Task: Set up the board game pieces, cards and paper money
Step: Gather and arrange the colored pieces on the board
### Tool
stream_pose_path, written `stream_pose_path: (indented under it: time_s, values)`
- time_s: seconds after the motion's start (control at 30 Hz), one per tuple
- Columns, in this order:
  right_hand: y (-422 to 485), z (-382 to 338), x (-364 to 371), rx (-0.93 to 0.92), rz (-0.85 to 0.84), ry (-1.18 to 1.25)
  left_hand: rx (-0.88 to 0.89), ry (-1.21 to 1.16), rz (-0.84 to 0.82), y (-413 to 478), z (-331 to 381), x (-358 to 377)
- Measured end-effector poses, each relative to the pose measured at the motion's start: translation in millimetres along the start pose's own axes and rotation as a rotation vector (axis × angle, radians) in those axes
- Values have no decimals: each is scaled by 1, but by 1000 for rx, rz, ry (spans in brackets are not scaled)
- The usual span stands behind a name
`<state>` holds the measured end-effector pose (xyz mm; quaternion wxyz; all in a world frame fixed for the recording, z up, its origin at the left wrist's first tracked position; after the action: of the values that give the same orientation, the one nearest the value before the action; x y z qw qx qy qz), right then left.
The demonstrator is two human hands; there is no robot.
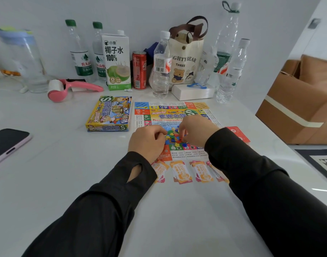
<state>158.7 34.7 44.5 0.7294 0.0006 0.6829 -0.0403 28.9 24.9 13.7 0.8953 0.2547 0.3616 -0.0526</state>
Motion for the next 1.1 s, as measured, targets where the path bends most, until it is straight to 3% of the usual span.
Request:
stream_pose_path:
  time_s: [0.33,0.8,1.1]
  values:
    - [0,13,0,77,64,303,18,9,-3,0,0,0]
    - [-5,30,4,120,86,545,-3,-40,15,0,-1,-1]
    - [-7,9,9,55,7,381,3,-61,11,0,-2,-1]
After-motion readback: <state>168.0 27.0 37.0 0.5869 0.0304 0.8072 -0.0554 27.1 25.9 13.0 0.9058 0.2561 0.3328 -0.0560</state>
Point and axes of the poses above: each hand's wrist, its own y-axis towards the middle knuckle, its own x-axis out of the palm, z = x × y, the point moved 5 cm from there along y, towards the middle knuckle, and after that the axes turned 15 degrees about x, right-handed, at the moved point
